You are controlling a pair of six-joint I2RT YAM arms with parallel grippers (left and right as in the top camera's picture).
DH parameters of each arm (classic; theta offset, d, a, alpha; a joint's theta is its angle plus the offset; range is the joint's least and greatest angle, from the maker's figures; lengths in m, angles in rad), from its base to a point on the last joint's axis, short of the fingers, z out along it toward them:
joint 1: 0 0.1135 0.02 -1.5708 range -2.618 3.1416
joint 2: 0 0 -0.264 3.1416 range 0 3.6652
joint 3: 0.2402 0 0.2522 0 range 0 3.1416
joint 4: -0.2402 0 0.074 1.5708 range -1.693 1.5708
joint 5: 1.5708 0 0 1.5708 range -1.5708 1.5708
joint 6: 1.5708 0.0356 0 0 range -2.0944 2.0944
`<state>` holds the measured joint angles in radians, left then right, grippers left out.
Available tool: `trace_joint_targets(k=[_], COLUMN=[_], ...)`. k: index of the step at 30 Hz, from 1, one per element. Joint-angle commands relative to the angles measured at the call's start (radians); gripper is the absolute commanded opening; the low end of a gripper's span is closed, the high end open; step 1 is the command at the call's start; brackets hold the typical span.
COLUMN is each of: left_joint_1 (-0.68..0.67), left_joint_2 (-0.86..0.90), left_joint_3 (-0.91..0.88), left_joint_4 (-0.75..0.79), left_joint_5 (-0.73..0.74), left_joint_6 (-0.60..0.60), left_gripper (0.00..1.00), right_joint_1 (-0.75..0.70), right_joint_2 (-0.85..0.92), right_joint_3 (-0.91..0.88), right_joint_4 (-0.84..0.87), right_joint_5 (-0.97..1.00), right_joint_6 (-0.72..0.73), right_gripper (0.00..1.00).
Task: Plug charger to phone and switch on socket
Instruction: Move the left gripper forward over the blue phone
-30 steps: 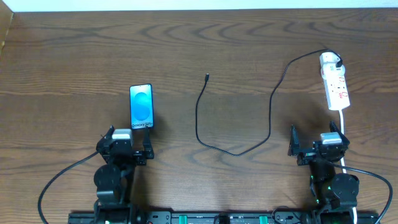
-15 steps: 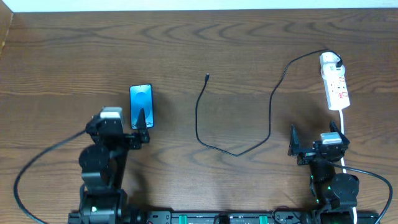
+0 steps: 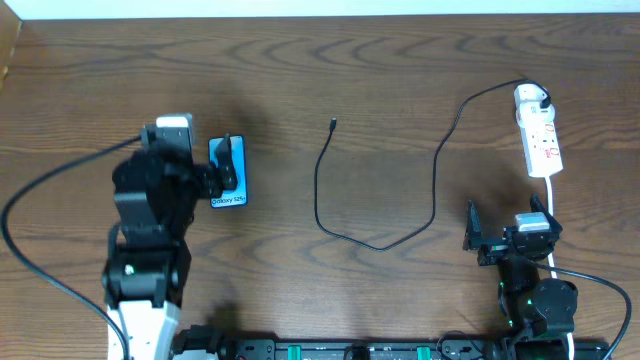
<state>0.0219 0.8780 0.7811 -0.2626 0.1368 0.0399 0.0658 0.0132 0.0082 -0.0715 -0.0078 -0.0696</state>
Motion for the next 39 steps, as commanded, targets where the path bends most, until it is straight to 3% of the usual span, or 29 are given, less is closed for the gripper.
trace_joint_targets(k=[1, 11, 21, 39], left_joint_1=[-0.005, -0.005, -0.005, -0.008], left_joint_2=[0.085, 0.313, 0.631, 0.825], left_joint_3=[0.152, 0.453, 0.766, 0.759], left_joint_4=[-0.085, -0.319, -0.658, -0.668], left_joint_5=[0.013, 0.013, 0.035, 0.035], left_joint_6=[-0.012, -0.011, -0.011, -0.011], left_gripper=[0.95, 0.95, 0.95, 0.95], right_joint_1=[-0.006, -0.006, -0.006, -0.006], right_joint_2=[-0.002, -0.002, -0.002, -0.002], right_joint_3=[-0.003, -0.003, -0.003, -0.003], right_joint_4=[-0.003, -0.003, -0.003, -0.003], right_joint_5=[-0.006, -0.006, -0.006, -0.006], right_joint_6=[0.009, 0.009, 0.010, 0.010], right_gripper=[0.99, 0.99, 0.99, 0.99])
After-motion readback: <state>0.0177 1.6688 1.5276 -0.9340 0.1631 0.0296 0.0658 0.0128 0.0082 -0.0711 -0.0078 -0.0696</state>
